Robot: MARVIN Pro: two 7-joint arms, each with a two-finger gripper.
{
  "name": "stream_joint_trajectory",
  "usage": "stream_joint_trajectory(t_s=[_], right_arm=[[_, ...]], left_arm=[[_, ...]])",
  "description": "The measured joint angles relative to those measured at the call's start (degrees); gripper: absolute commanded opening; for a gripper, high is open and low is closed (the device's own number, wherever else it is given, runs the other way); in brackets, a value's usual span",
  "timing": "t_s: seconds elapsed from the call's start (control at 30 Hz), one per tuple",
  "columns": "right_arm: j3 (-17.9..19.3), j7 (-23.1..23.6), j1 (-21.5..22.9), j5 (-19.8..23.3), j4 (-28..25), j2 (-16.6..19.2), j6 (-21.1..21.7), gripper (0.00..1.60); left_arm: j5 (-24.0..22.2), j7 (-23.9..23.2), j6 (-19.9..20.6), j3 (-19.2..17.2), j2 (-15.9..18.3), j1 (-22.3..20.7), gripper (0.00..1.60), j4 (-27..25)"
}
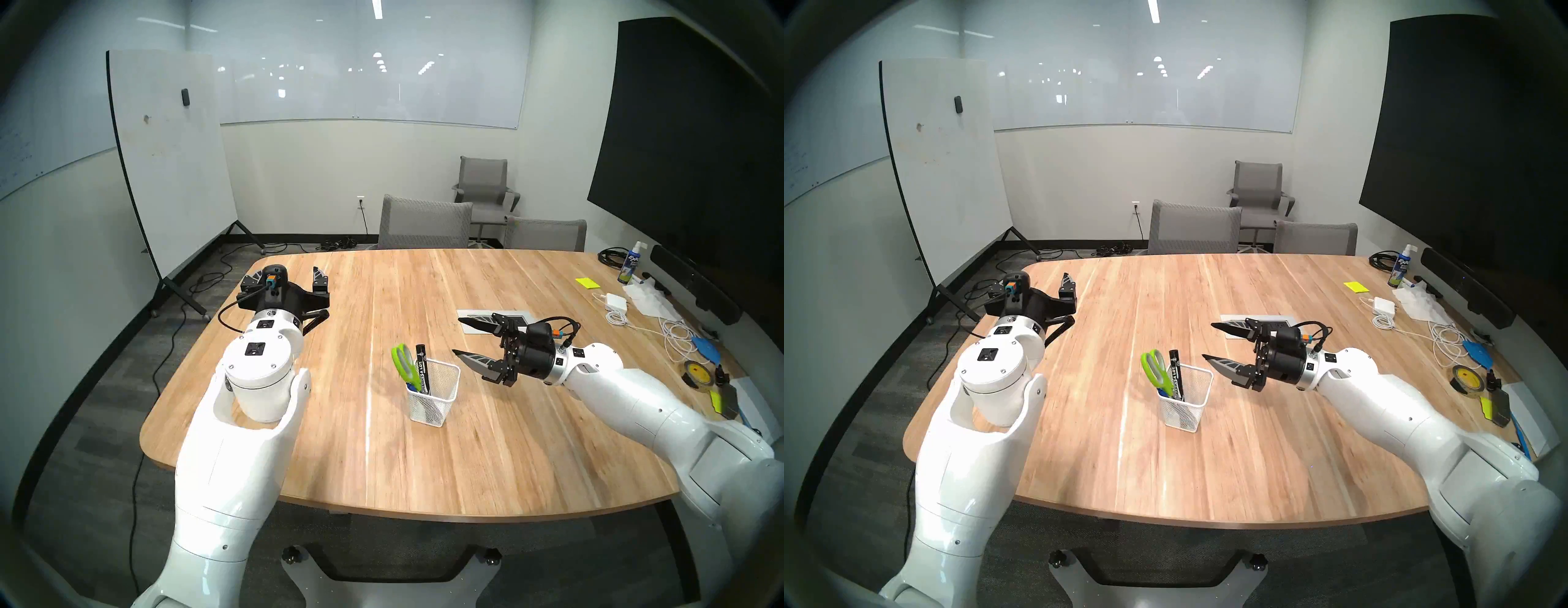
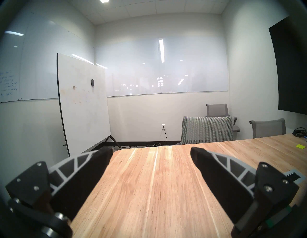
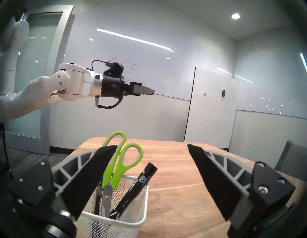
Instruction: Place the pen, the marker, and the scissors into the pen holder
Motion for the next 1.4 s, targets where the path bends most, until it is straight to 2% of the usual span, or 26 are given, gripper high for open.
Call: stream_joint_trajectory(t_s=[0.33,0.83,1.4], right_arm=[[1.82,-2.85,-0.10,1.04,0.14,0.21,0.78,1.60],[5.10,-7.53,-3.70,2.23,-2.60,0.99,-6.06,1.60],[5.40,-9.29,-4.36,1.96,-3.81,1.53,-7.15,1.60]], left_arm=[[0.01,-0.01,0.00,0.00,-0.02,0.00,1.60,0.00],[0.03,-0.02,0.00,-0.01,-0.03,0.00,1.60,0.00],[0.04,-0.04,0.00,-0.01,-0.05,0.00,1.60,0.00]])
